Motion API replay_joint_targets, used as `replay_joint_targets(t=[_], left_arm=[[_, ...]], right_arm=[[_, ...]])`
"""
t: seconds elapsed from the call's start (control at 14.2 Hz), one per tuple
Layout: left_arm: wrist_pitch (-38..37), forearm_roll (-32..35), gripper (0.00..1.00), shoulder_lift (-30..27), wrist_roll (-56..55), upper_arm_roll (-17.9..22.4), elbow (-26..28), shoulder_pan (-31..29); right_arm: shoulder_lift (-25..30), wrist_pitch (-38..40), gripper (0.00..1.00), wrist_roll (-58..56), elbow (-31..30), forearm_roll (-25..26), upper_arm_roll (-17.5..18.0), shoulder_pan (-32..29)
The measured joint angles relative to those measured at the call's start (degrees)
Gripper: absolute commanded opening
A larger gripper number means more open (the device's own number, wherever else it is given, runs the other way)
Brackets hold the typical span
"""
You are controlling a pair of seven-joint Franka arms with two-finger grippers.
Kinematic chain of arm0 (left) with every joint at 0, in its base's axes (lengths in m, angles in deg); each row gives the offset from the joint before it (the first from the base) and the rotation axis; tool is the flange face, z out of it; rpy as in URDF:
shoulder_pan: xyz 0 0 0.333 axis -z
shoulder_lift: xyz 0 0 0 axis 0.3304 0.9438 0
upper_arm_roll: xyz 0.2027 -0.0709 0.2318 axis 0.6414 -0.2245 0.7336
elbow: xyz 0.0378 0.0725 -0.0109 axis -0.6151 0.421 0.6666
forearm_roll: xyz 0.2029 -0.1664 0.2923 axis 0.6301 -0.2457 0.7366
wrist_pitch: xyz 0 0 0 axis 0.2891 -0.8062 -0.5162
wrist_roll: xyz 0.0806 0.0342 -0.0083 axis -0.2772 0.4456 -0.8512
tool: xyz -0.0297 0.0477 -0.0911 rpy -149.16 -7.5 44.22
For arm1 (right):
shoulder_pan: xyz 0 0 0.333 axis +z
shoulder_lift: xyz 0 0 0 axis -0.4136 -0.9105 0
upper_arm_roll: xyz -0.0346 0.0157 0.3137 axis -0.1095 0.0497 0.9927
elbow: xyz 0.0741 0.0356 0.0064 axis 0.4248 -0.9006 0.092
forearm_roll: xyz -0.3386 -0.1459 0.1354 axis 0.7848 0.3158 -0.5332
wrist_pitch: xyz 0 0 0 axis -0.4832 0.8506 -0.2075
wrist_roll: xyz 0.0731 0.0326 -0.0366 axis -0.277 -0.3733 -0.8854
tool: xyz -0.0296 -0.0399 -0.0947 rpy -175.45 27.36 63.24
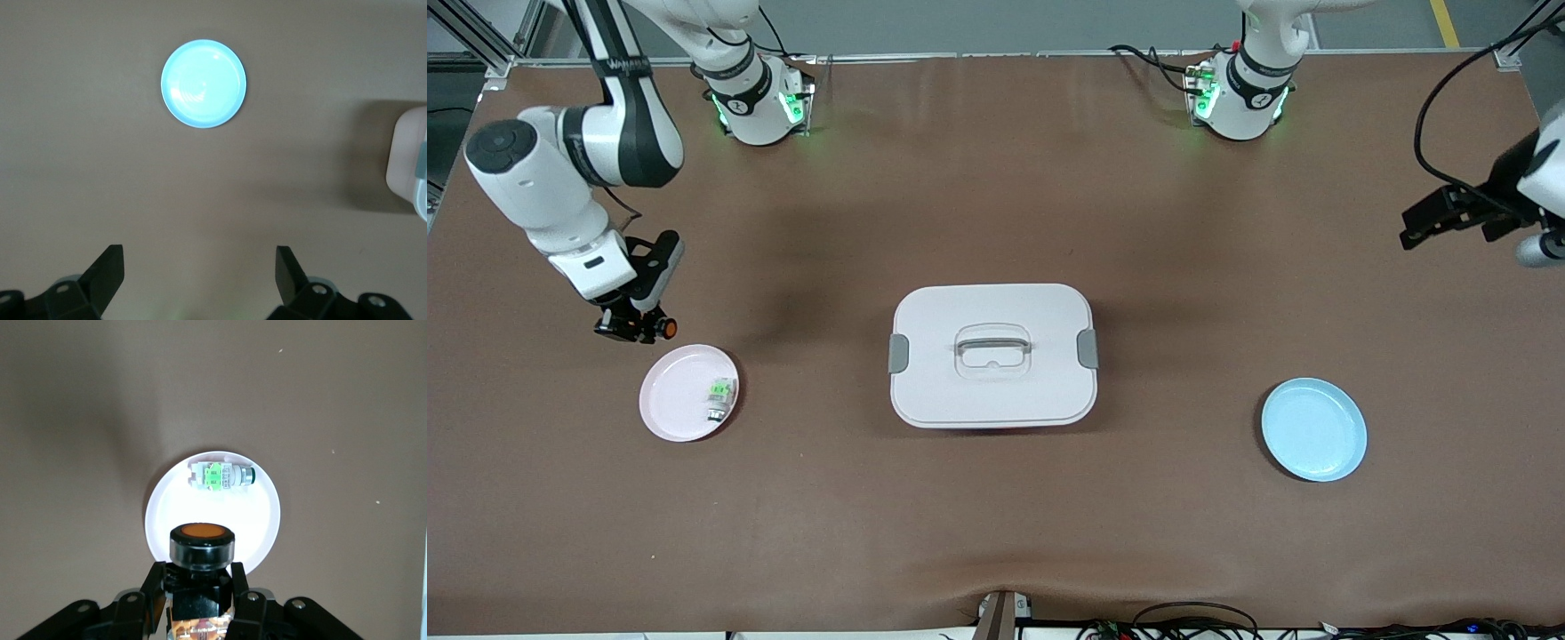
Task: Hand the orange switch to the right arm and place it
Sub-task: 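Carry the switch with the right gripper over the white plate, then lower the switch onto the white plate and open the right gripper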
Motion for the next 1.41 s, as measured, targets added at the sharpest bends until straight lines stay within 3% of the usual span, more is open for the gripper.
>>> replay_joint_targets(t=[0.21, 0.63, 1.41], left_arm=[[0.05, -0.02, 1.00, -1.59, 0.00, -0.03, 1.78, 0.47], [0.07, -0.07, 1.00, -1.70, 0.65, -0.12, 2.18, 0.62], [0.09, -0.10, 1.00, -1.71, 4.22, -0.61, 2.39, 0.84]], right_arm=[[-7.77, -6.23, 0.00, -4.53, 0.52, 0.01, -0.05, -3.36], [-18.98, -4.88, 0.00, -6.01, 8.47, 0.01, 0.32, -4.06], [-25.67, -4.96, 0.00, -6.01, 13.56, 2.83, -0.91, -4.05]])
